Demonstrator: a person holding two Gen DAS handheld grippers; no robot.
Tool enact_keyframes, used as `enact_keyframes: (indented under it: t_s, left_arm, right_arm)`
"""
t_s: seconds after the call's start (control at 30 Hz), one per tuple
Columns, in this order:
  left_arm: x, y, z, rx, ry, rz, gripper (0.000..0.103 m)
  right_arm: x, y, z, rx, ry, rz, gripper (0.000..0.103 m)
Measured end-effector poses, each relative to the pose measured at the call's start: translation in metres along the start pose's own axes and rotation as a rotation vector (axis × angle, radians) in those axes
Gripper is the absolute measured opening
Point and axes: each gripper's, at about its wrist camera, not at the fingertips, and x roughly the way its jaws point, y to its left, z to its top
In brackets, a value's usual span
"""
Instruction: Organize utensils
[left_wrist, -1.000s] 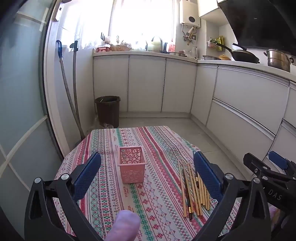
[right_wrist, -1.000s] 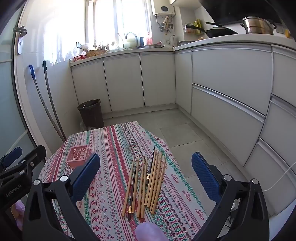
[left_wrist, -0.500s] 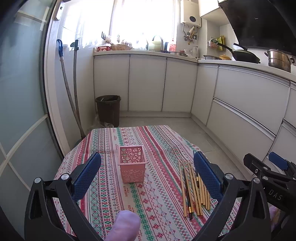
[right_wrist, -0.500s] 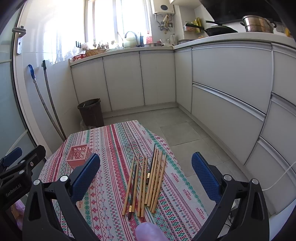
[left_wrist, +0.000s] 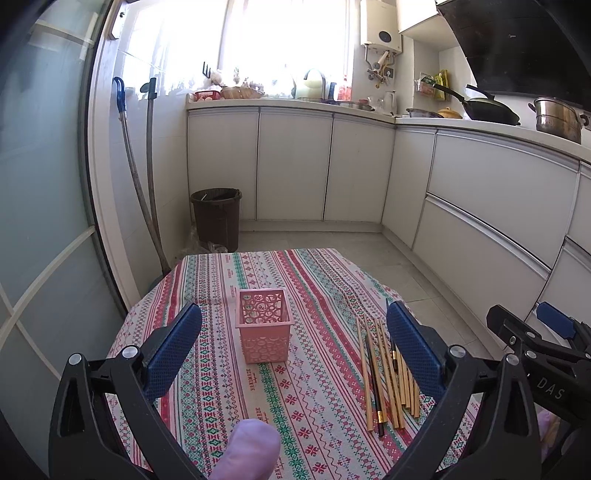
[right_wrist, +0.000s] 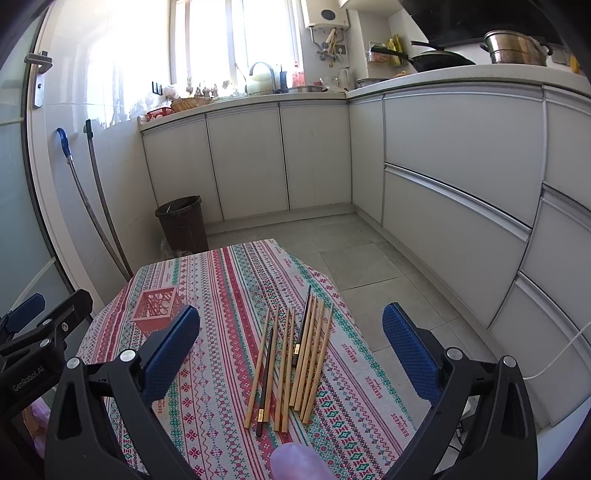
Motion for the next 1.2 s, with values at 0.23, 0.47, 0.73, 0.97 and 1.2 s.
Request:
enact_keyframes:
  t_s: [0.23, 0.47, 0.73, 0.97, 1.2]
  left_arm:
    - [0.000, 0.000, -0.001, 0.000, -0.003, 0.003, 0.096]
    - [0.000, 0.001, -0.002, 0.003, -0.013, 0.004, 0.096]
    - [0.011, 0.015, -0.008, -0.052, 0.032, 0.016, 0.096]
    - [0.081, 0.030, -0.056, -0.243, 0.593, -0.160, 0.096]
    - [0.113, -0.055, -0.092, 0.087, 0.754, -0.252, 0.096]
  right_arm:
    - [0.000, 0.000, 0.001, 0.001, 0.000, -0.001, 0.097]
    - [0.000, -0.001, 0.001, 0.001, 0.003, -0.003, 0.097]
    - [0.003, -0.021, 0.009, 0.123, 0.033, 0.010, 0.097]
    - [0.051, -0.093, 0.037, 0.635, 0.282, 0.310, 0.097]
    - [0.079, -0.125, 0.070, 0.733, 0.263, 0.379, 0.097]
